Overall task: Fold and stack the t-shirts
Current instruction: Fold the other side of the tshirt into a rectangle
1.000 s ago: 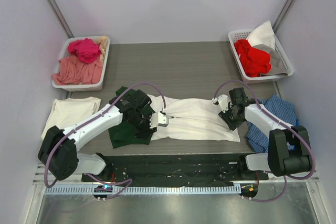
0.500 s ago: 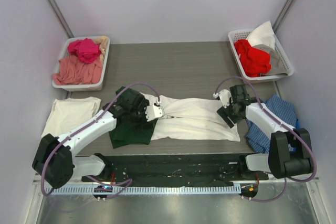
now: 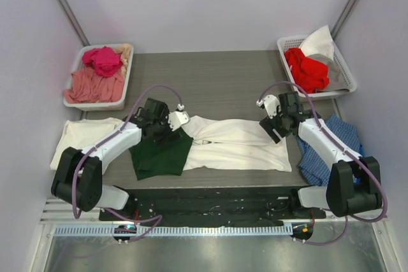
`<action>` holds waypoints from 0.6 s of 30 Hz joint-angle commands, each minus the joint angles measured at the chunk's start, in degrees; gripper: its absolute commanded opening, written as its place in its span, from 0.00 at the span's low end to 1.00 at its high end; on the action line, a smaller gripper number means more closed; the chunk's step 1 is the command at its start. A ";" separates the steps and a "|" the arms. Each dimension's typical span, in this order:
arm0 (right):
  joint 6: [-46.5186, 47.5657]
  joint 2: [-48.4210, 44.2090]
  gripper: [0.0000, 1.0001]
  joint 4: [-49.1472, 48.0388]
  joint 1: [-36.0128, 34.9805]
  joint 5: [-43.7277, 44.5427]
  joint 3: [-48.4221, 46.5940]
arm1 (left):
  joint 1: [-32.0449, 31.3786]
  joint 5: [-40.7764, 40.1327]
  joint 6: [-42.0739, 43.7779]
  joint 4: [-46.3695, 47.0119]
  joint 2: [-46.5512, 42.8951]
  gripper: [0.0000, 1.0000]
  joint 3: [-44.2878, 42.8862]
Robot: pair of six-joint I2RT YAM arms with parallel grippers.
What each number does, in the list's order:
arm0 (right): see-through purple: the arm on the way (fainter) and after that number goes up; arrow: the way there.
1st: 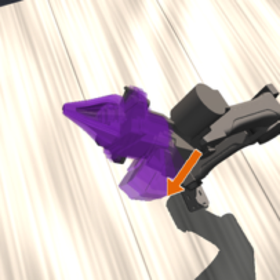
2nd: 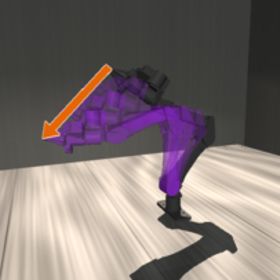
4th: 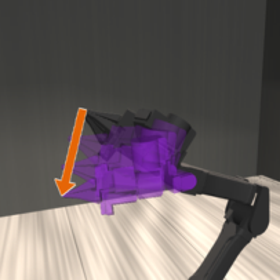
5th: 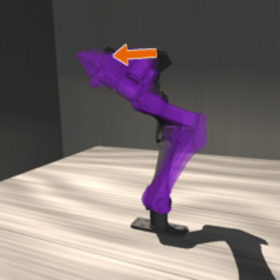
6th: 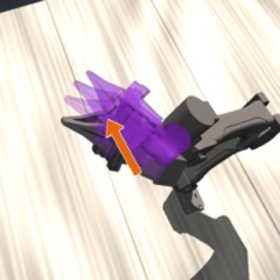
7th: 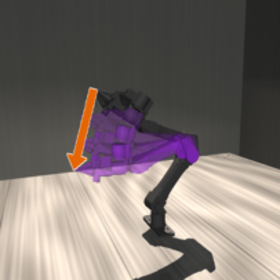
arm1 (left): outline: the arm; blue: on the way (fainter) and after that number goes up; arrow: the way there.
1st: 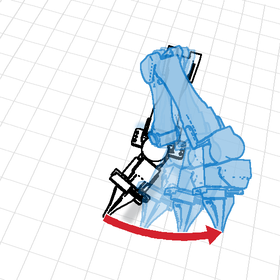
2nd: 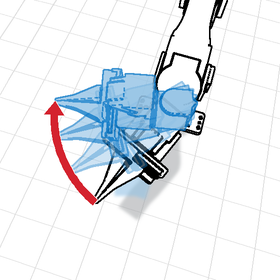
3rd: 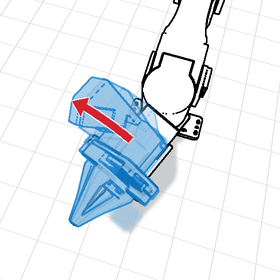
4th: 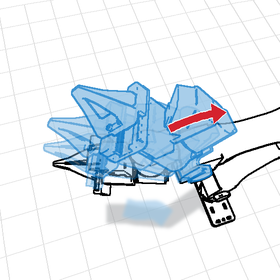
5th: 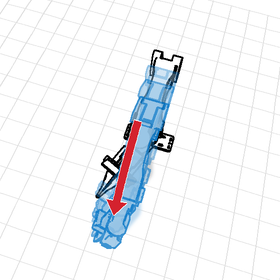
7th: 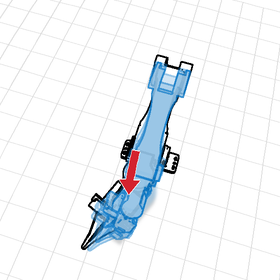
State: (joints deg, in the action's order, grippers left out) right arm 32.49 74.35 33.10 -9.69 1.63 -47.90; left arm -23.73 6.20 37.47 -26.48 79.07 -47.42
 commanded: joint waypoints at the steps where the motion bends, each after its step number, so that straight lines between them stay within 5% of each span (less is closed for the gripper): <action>1: 0.91 -0.08 0.82 0.38 -0.76 -0.57 -0.35 | 0.96 0.75 0.40 2.31 1.70 0.84 -1.27; 18: 1.43 -5.80 0.82 7.77 -1.91 -2.59 -3.25 | 4.91 0.75 1.46 3.27 4.87 0.84 -0.31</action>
State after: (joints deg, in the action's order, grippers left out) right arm 33.15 68.01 40.77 -11.31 -0.54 -49.32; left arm -20.14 6.20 38.04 -25.85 83.37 -47.44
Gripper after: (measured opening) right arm 0.815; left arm 0.842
